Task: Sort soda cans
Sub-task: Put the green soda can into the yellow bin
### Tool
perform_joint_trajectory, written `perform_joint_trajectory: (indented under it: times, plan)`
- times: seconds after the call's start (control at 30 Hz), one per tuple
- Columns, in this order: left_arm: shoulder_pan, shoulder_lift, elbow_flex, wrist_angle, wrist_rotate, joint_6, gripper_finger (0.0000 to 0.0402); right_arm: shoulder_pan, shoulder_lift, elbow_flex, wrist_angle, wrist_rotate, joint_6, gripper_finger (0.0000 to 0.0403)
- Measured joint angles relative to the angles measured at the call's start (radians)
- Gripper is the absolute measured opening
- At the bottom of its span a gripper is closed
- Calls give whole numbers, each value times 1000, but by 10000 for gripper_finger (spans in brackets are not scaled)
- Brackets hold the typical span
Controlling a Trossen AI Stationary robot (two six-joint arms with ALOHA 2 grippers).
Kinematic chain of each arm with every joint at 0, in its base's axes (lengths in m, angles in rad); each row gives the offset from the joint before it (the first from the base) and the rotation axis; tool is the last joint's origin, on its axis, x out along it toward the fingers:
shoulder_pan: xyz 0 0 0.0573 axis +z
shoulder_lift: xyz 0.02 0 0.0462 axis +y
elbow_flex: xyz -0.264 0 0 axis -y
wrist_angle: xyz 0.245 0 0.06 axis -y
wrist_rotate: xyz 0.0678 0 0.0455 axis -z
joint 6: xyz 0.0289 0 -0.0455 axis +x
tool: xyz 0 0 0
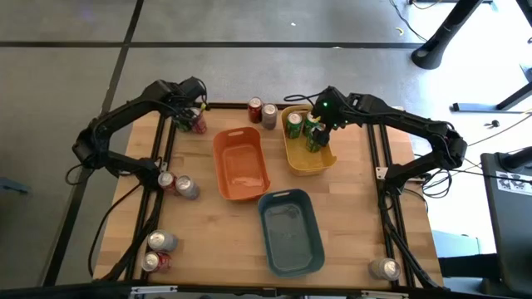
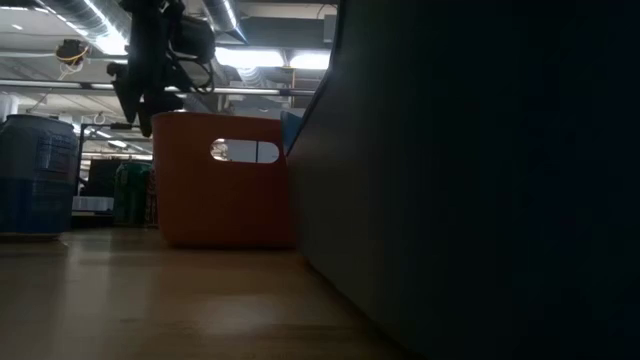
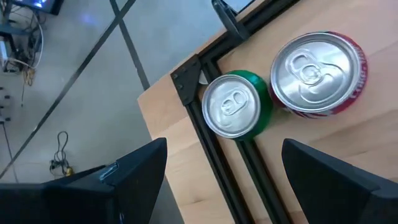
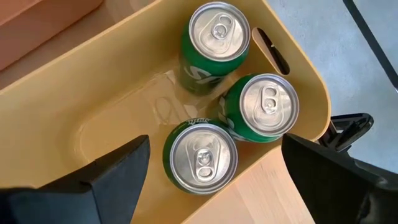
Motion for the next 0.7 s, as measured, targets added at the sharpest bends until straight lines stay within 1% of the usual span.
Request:
perform_joint_trajectory:
  times: [0.2,0.27,0.33,0.47,0.5,0.63,0.7]
  plan:
    - [8,0,0,5,1,9,307,0,0,0,10,0,0,363]
    - [7,0,0,1,0,10,315,0,0,0,9,0,0,363]
    - [8,0,0,2,0,10,333,0,0,-1,9,0,0,363]
    - [7,2,0,10,0,9,387,0,0,-1,9,0,-4,363]
    - [7,3,0,10,0,10,393,0,0,-1,9,0,-8,363]
    - [7,3,1,35,0,12,385,0,0,-1,8,0,-22,363]
    - [6,1,1,13,0,12,383,0,0,-1,3,0,-22,363]
